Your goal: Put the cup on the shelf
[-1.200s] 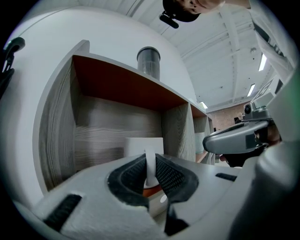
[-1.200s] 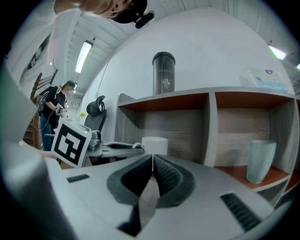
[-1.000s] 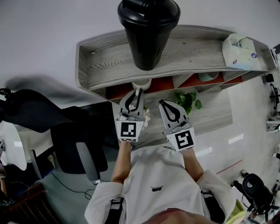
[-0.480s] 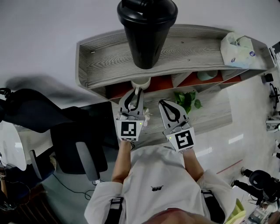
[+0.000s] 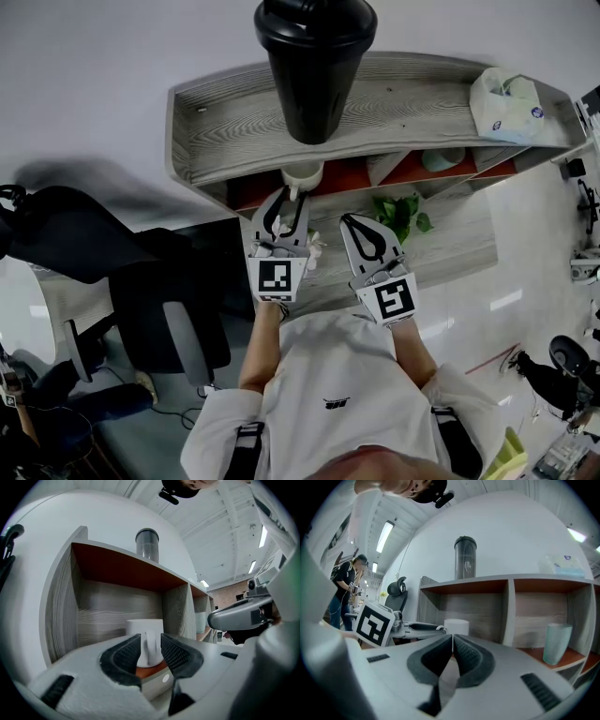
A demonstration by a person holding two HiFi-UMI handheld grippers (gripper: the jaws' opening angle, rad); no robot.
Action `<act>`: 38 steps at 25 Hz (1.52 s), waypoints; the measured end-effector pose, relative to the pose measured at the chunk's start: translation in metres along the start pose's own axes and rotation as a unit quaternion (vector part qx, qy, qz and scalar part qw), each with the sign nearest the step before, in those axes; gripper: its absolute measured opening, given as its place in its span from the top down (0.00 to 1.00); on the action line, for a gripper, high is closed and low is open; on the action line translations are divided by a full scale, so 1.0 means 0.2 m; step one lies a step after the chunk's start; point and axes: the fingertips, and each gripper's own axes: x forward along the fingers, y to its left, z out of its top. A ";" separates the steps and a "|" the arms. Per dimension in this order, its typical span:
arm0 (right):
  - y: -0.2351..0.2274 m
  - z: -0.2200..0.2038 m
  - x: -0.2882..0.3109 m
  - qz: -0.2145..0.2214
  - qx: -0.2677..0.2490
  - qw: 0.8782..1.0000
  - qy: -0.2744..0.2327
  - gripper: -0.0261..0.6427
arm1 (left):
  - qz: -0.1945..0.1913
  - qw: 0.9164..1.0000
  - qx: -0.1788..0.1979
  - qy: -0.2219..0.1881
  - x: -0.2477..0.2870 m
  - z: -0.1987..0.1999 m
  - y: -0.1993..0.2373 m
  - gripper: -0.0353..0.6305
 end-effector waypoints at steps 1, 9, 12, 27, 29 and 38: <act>0.00 0.00 0.00 0.000 0.000 1.000 -0.001 0.92 | 0.000 1.000 0.001 0.000 -0.01 0.00 0.00 0.74; 0.03 0.01 -0.04 0.002 0.001 1.000 -0.004 0.92 | 0.008 1.000 0.002 -0.002 -0.09 0.03 -0.01 0.74; 0.04 0.02 -0.06 0.004 0.005 1.000 -0.008 0.92 | 0.008 1.000 0.006 -0.004 -0.14 0.06 -0.03 0.74; 0.11 0.07 -0.17 0.025 0.002 0.999 -0.028 0.92 | -0.002 1.000 -0.015 -0.011 -0.41 0.18 -0.17 0.86; 0.13 0.06 -0.18 0.031 -0.001 0.999 -0.026 0.92 | -0.007 1.000 -0.013 -0.009 -0.44 0.17 -0.19 0.87; 0.18 0.02 -0.25 0.038 0.007 0.999 -0.023 0.92 | -0.013 1.000 -0.016 -0.008 -0.52 0.17 -0.27 0.88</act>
